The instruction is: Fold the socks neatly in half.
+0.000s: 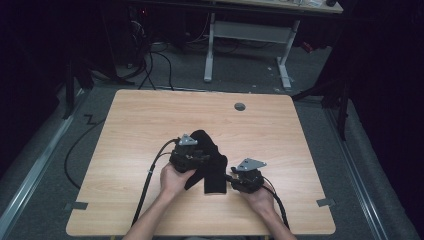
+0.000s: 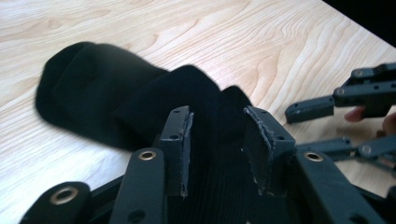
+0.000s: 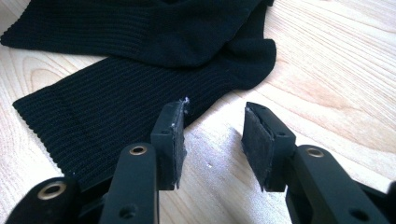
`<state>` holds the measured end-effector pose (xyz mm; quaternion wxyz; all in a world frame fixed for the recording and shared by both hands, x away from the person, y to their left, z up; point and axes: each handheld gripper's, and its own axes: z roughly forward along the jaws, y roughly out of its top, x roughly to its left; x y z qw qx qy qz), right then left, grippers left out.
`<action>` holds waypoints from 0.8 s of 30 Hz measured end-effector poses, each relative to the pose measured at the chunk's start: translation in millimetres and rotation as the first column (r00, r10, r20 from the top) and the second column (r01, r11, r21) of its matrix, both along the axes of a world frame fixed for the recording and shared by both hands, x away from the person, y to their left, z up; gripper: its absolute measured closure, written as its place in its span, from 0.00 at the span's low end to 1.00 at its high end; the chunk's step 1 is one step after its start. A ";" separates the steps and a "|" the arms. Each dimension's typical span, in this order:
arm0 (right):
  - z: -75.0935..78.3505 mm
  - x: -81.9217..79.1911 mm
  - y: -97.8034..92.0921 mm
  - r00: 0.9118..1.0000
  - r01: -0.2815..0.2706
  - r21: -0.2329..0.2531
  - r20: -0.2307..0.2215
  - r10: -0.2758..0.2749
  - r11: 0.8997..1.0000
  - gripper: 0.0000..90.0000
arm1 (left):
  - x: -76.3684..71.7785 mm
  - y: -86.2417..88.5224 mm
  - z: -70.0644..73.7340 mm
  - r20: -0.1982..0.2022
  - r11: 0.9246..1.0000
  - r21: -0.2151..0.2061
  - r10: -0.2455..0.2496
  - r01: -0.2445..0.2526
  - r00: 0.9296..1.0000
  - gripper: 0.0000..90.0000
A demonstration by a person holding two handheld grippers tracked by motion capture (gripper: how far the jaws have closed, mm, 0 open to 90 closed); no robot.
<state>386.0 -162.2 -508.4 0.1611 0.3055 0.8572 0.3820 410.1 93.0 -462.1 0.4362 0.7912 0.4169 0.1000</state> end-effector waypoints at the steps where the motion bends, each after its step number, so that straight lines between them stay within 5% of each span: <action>1: 0.0 0.0 0.0 1.000 0.000 0.000 0.000 0.000 1.000 0.66 | 0.0 0.0 0.0 0.000 1.000 0.000 0.000 0.000 1.000 0.68; 16: 0.0 0.6 2.5 1.000 0.007 0.001 -0.002 -0.007 1.000 0.66 | -34.2 32.7 -21.9 0.014 0.993 0.116 0.014 -0.015 1.000 0.66; 24: 0.7 1.7 5.0 1.000 0.008 -0.003 -0.010 -0.008 1.000 0.66 | -45.3 43.7 -30.0 0.005 0.990 0.137 0.014 -0.014 1.000 0.66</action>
